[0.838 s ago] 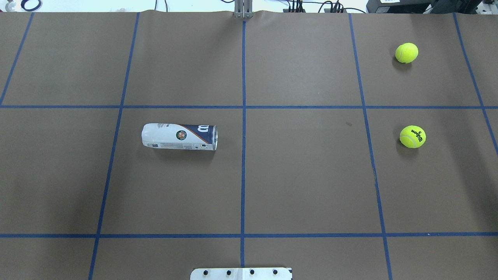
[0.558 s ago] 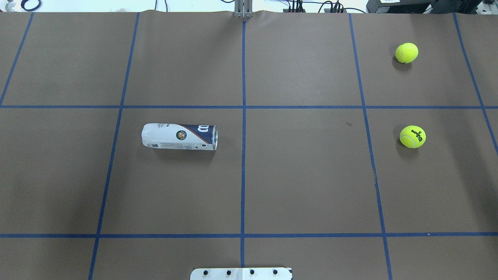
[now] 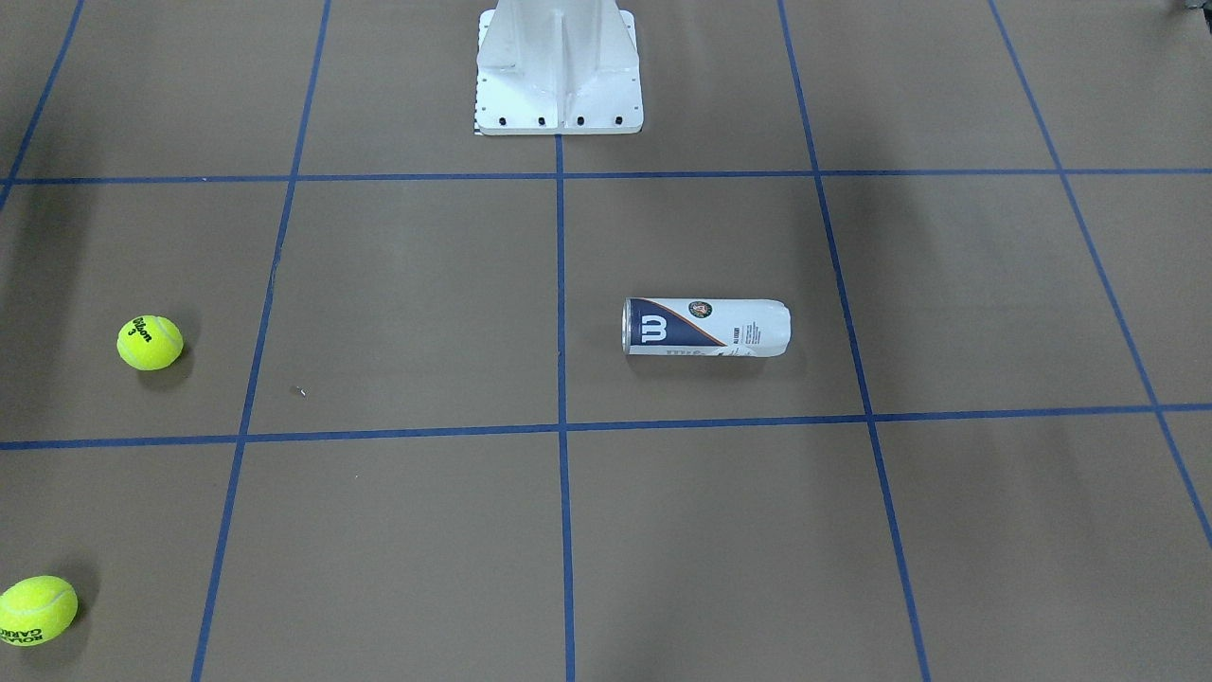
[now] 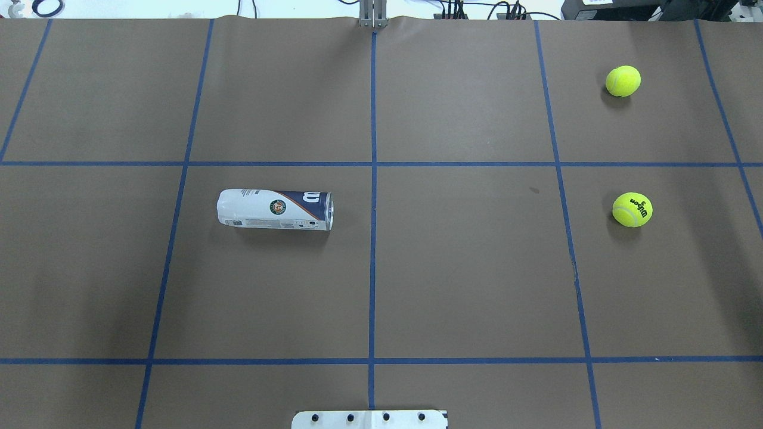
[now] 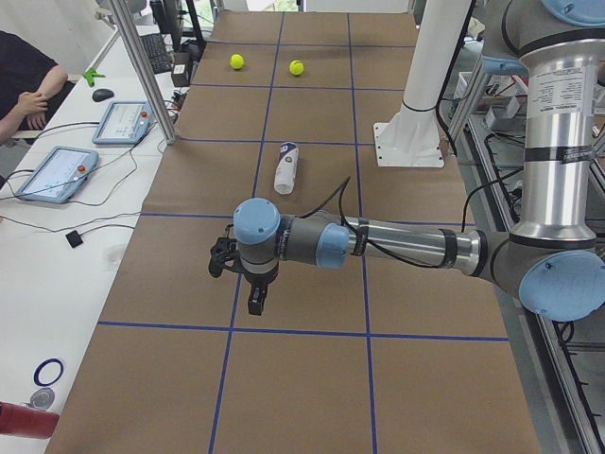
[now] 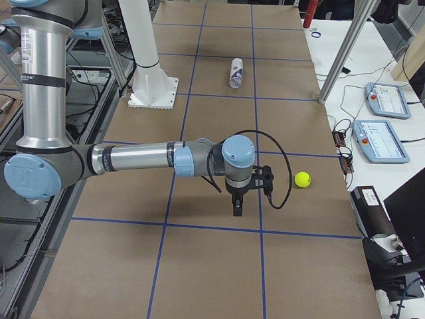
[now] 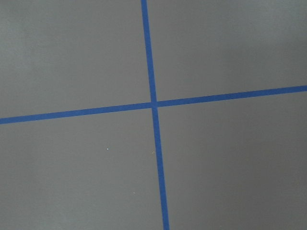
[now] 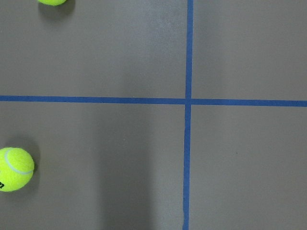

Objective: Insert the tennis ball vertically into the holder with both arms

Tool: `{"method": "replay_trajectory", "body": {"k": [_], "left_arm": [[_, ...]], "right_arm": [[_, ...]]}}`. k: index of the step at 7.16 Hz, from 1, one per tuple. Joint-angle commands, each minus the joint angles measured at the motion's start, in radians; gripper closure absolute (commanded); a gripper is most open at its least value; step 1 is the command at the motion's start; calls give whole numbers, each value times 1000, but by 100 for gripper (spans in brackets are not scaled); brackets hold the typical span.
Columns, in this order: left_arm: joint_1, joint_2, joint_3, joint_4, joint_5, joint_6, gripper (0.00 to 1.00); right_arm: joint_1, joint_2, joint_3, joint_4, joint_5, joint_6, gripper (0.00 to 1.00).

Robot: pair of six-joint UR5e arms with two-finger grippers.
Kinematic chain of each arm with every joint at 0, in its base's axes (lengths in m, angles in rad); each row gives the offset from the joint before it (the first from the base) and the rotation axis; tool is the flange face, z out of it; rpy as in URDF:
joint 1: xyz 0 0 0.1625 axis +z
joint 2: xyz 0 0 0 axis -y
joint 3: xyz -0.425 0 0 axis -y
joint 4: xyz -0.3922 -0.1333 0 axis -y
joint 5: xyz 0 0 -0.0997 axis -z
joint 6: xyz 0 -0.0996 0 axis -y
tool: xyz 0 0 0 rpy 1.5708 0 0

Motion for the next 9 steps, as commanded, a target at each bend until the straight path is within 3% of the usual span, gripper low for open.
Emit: {"method": "replay_trajectory", "body": {"k": [1,3,6,8,9], "left_arm": [[1,-10,-83,-7,-15,-1,0],[137,-228,-78,4,11,-1,0],[347,-474,-85,4,25,-19,0],[537,-556,-73,2,58,-14,0],[604,-612,-70,4,130,30,0]], "right_arm": [[0,1,-2,0,-2,-1,1],[0,-2,0,0,1,8,1],[0,-1,0,0,6,8,1],[0,4,4,2,4,5,1],[0,8,4,2,4,2,1]]}}
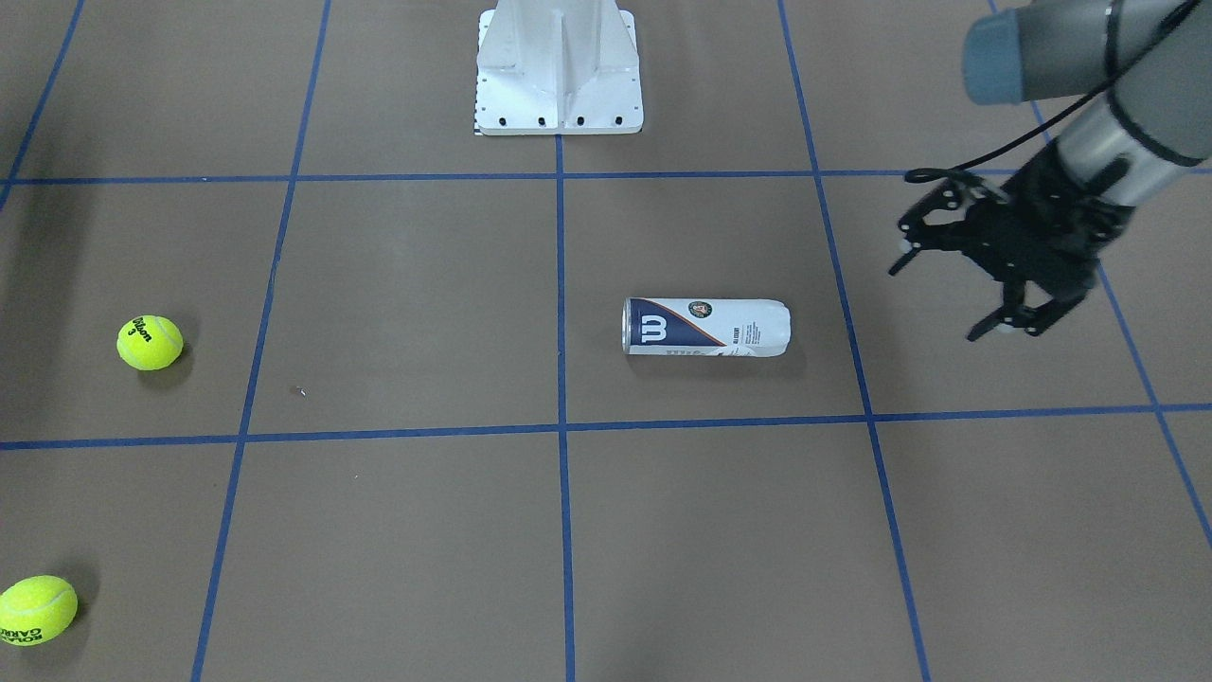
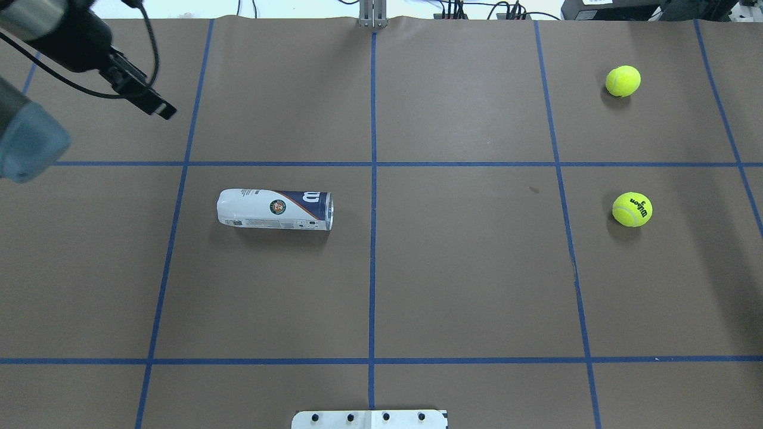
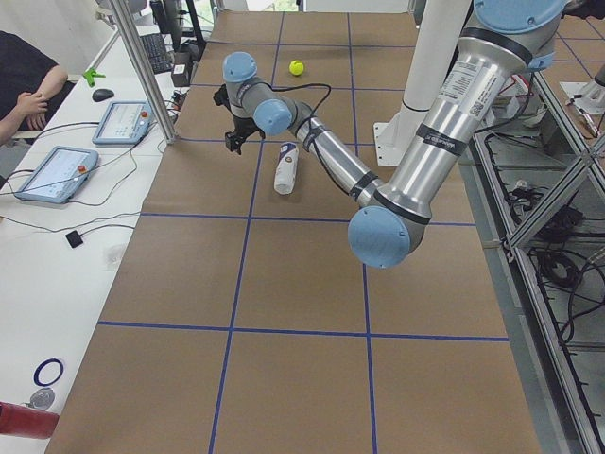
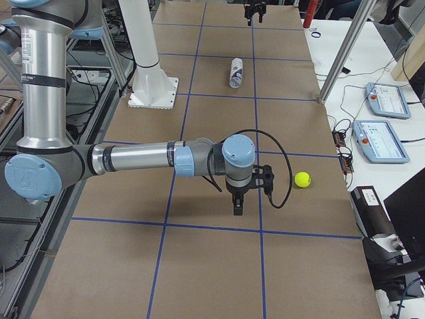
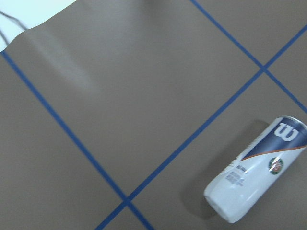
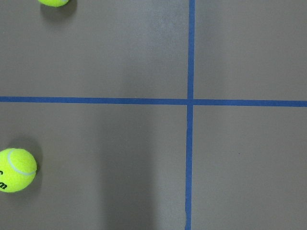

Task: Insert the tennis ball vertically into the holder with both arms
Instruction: 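Move the left gripper down over the lying Wilson can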

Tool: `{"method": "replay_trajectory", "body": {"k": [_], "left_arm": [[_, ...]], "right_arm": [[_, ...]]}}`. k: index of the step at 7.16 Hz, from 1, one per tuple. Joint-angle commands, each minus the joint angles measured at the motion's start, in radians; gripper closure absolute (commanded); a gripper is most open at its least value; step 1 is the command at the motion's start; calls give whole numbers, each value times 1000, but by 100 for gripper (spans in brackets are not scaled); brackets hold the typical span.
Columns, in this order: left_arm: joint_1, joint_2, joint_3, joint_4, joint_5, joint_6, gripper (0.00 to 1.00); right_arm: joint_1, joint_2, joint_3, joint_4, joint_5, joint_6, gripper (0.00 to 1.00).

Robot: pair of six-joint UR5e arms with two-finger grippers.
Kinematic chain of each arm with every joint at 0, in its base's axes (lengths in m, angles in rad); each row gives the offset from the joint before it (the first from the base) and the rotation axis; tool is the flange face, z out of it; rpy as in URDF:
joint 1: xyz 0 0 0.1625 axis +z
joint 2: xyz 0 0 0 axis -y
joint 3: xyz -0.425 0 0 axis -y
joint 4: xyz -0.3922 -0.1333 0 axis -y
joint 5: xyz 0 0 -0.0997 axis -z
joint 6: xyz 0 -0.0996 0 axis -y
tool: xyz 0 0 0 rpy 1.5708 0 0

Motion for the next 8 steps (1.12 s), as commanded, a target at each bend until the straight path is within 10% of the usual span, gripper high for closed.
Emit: {"method": "replay_trajectory", "body": {"k": [1,3,8], "left_arm": [[159,-114,44,2,124,93,0],[238,-252,235,0,143,175,0],[339,-273,274,-63,250,320,0]], "right_arm": [[0,2,-2,-1,-2,-6,1],[-3,2,-2,-1,-4,3,1],[-3,-5,-2,-1,6,4,1]]}}
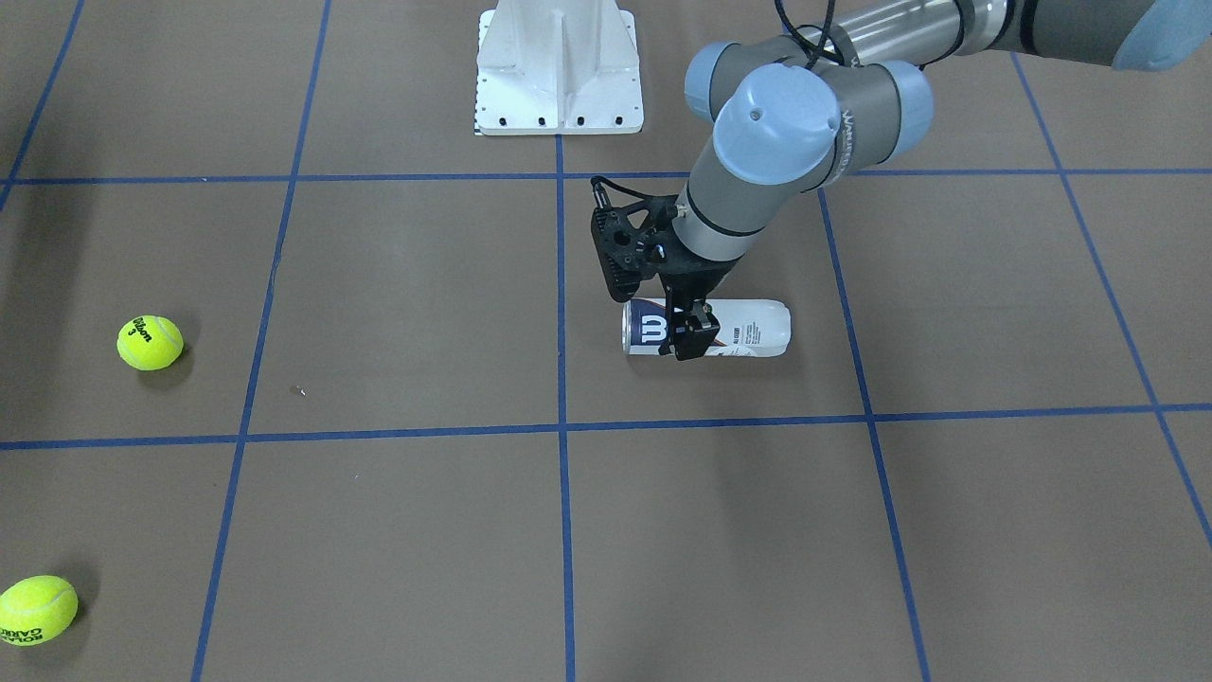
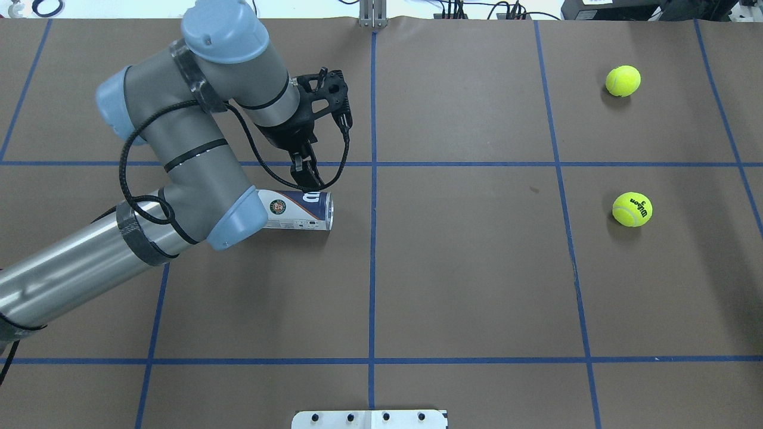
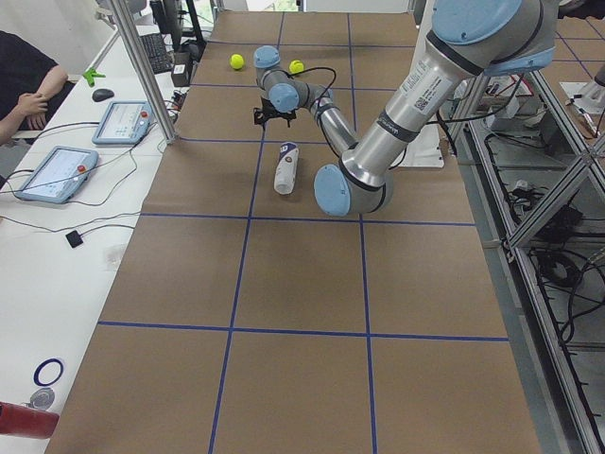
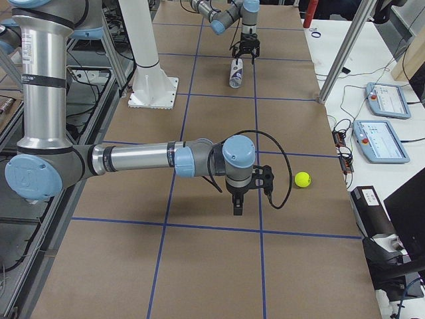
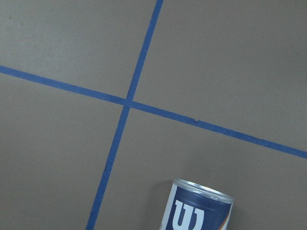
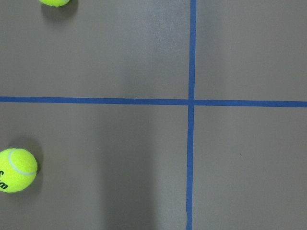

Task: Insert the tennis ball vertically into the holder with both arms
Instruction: 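Move the left gripper down over the lying Wilson can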

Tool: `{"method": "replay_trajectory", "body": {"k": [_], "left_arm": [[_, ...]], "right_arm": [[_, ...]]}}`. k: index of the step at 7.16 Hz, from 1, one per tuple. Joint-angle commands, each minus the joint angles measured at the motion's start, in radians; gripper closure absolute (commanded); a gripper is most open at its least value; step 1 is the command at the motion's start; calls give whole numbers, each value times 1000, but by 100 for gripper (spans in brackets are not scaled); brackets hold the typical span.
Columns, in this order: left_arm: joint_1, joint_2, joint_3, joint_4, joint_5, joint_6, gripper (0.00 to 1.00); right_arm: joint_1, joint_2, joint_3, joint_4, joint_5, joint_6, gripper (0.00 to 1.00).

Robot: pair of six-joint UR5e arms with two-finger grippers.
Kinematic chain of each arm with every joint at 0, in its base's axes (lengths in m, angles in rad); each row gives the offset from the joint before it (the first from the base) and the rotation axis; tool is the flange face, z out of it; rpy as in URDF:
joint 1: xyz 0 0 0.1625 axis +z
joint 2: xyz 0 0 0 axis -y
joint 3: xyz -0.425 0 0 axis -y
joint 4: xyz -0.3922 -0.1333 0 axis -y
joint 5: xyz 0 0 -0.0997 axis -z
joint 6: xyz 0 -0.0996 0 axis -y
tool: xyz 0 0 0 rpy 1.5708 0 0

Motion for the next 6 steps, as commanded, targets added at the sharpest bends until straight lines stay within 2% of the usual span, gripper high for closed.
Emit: {"method": "replay_trajectory", "body": {"k": [1,6], "left_arm": [[58,-3,24,-18,90,60,0],[114,-21,67,-18,199,126,0]], "right_arm": [[0,-1,-2,-2,1,0,1],[0,0,-35,0,-2,0,1]]}}
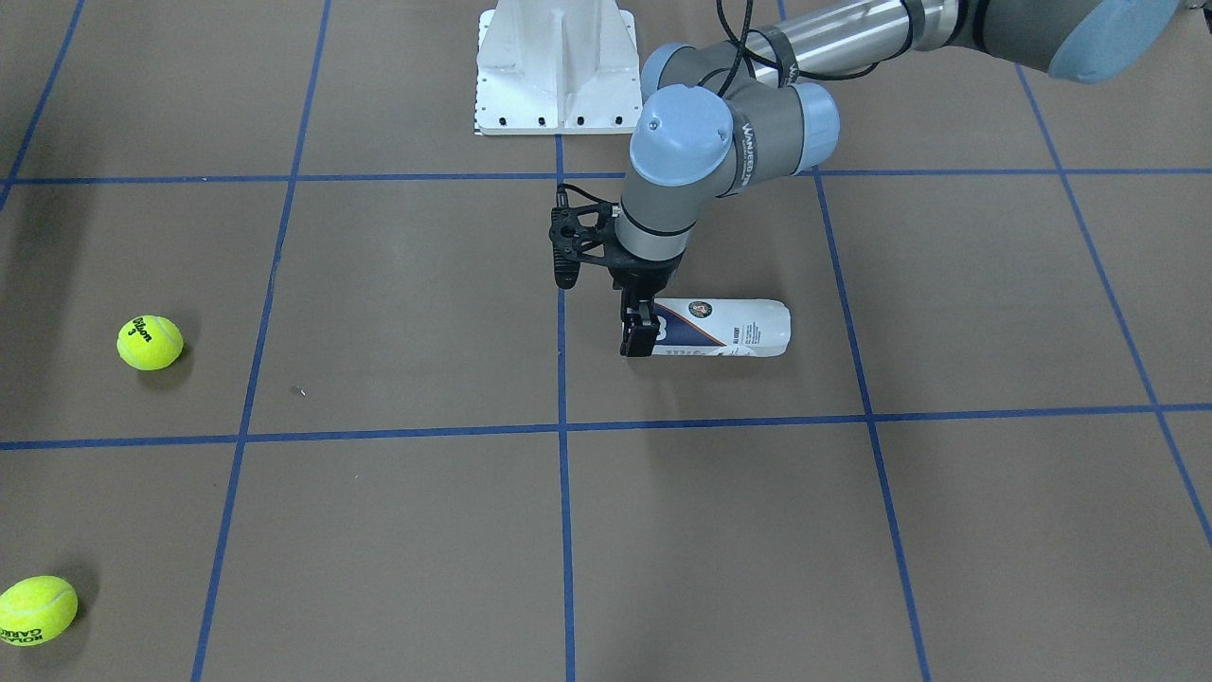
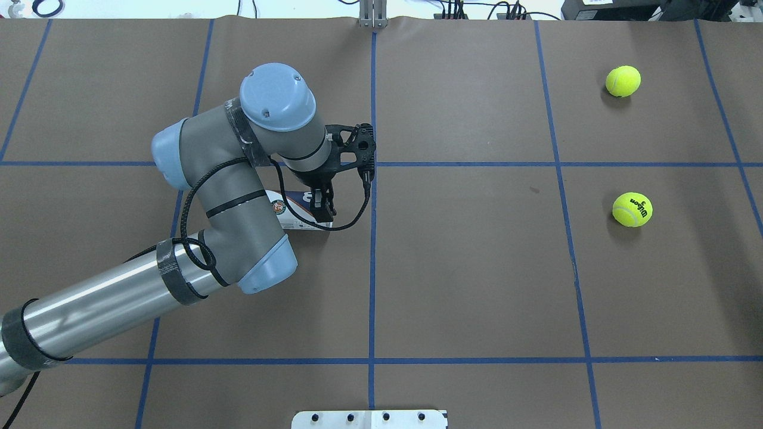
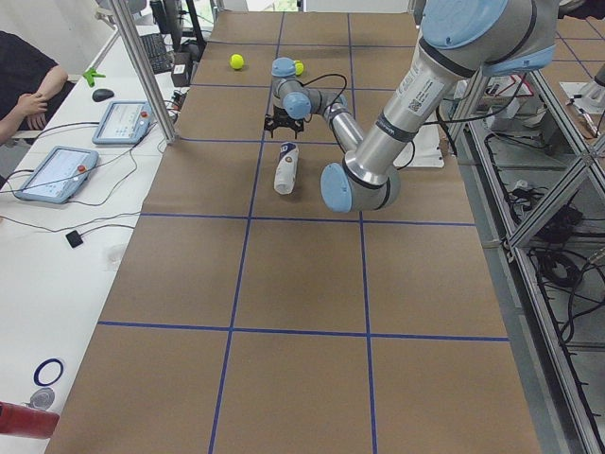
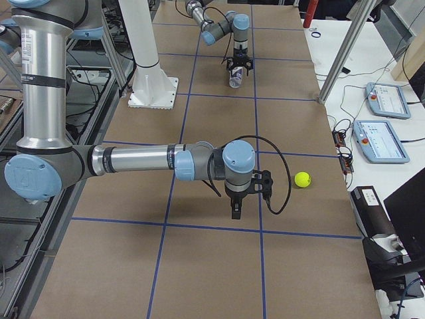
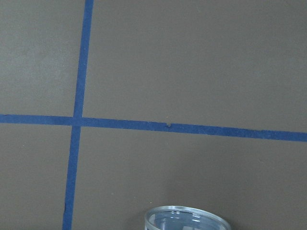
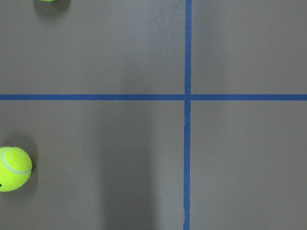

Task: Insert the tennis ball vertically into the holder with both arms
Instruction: 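Close the left gripper on the can's open end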

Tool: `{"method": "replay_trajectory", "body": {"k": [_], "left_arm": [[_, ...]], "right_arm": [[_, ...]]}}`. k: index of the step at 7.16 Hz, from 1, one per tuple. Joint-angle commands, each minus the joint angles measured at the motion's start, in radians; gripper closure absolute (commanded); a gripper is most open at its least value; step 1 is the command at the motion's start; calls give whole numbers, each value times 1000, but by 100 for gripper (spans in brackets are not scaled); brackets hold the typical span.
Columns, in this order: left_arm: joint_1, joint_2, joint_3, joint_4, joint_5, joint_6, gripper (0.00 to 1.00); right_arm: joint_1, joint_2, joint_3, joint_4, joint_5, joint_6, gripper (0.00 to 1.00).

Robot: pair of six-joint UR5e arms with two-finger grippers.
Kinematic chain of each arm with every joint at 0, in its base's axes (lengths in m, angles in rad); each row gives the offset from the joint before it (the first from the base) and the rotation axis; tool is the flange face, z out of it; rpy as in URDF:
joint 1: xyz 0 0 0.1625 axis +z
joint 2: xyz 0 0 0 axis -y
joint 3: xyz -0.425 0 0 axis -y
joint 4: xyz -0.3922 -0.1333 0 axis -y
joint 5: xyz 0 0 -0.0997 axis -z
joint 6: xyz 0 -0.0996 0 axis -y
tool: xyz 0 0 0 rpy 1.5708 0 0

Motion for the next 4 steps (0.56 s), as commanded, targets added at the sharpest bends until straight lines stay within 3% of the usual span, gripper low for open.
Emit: {"method": "replay_trajectory", "body": {"k": [1,4], "left_arm": [[8,-4,17,2,19,24,0],[8,-1,32,3,21,44,0]], "right_arm": [[0,1,-7,0,0,0,1],[0,1,-18,0,0,-2,1]]}}
